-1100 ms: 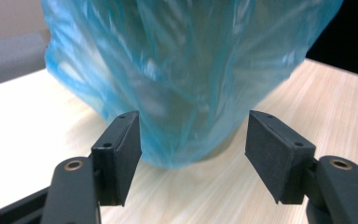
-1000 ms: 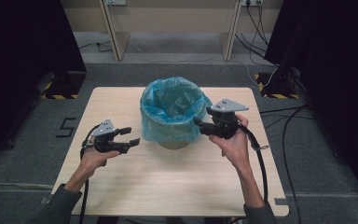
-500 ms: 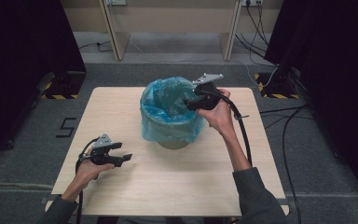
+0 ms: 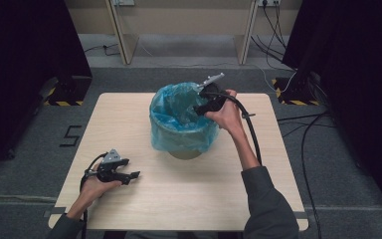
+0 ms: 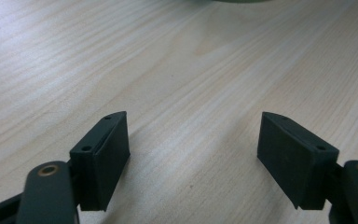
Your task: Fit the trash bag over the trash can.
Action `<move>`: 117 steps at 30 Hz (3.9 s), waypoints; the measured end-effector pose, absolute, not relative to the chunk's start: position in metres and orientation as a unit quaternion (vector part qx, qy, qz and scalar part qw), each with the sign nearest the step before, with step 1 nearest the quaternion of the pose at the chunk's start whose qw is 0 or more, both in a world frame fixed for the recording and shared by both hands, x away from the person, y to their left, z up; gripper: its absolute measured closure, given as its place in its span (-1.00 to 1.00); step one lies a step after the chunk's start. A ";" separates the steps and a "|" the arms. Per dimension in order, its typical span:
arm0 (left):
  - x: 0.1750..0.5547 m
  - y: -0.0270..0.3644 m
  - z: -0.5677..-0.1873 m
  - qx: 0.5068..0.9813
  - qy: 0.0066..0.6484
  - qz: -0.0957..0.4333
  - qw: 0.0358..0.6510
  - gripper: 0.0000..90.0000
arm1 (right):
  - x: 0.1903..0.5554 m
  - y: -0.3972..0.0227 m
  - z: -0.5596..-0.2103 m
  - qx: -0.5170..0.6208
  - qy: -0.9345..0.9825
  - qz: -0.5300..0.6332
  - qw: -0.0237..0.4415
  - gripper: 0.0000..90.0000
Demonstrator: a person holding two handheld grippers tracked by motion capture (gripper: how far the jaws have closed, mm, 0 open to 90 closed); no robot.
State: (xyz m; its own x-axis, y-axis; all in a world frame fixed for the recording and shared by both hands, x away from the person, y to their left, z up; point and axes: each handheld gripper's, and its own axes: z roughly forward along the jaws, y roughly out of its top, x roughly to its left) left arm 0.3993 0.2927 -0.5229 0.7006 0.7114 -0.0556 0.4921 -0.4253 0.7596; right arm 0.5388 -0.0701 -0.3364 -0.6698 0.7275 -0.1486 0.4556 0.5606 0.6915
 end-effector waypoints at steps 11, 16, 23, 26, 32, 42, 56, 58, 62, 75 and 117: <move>0.398 0.290 -0.523 0.841 0.350 0.150 0.385 -0.49 | 0.531 -0.053 -0.316 0.333 0.852 0.338 0.220 -0.26; 0.398 0.290 -0.523 0.841 0.350 0.150 0.385 -0.49 | 0.534 -0.026 -0.299 0.334 0.844 0.356 0.221 -0.31; 0.398 0.290 -0.523 0.841 0.350 0.149 0.385 -0.49 | 0.545 0.011 -0.298 0.336 0.845 0.363 0.206 -0.31; 0.398 0.290 -0.523 0.841 0.350 0.150 0.385 -0.49 | 0.551 0.023 -0.305 0.334 0.849 0.359 0.199 -0.31; 0.398 0.290 -0.523 0.841 0.350 0.150 0.385 -0.49 | 0.562 0.034 -0.323 0.339 0.858 0.336 0.189 -0.29; 0.398 0.290 -0.523 0.840 0.350 0.150 0.385 -0.49 | 0.581 0.022 -0.344 0.368 0.860 0.311 0.167 -0.27; 0.398 0.290 -0.523 0.840 0.350 0.150 0.385 -0.49 | 0.560 0.004 -0.309 0.365 0.836 0.365 0.184 -0.27; 0.398 0.290 -0.523 0.840 0.350 0.150 0.385 -0.49 | 0.557 -0.004 -0.303 0.367 0.833 0.368 0.188 -0.28; 0.398 0.290 -0.523 0.841 0.350 0.150 0.386 -0.50 | 0.552 -0.023 -0.293 0.370 0.827 0.371 0.202 -0.29; 0.398 0.289 -0.523 0.842 0.346 0.147 0.386 -0.55 | 0.524 -0.092 -0.292 0.386 0.804 0.388 0.232 -0.32; 0.398 0.289 -0.523 0.844 0.345 0.148 0.384 -0.56 | 0.425 -0.196 -0.392 0.420 0.791 0.356 0.267 -0.63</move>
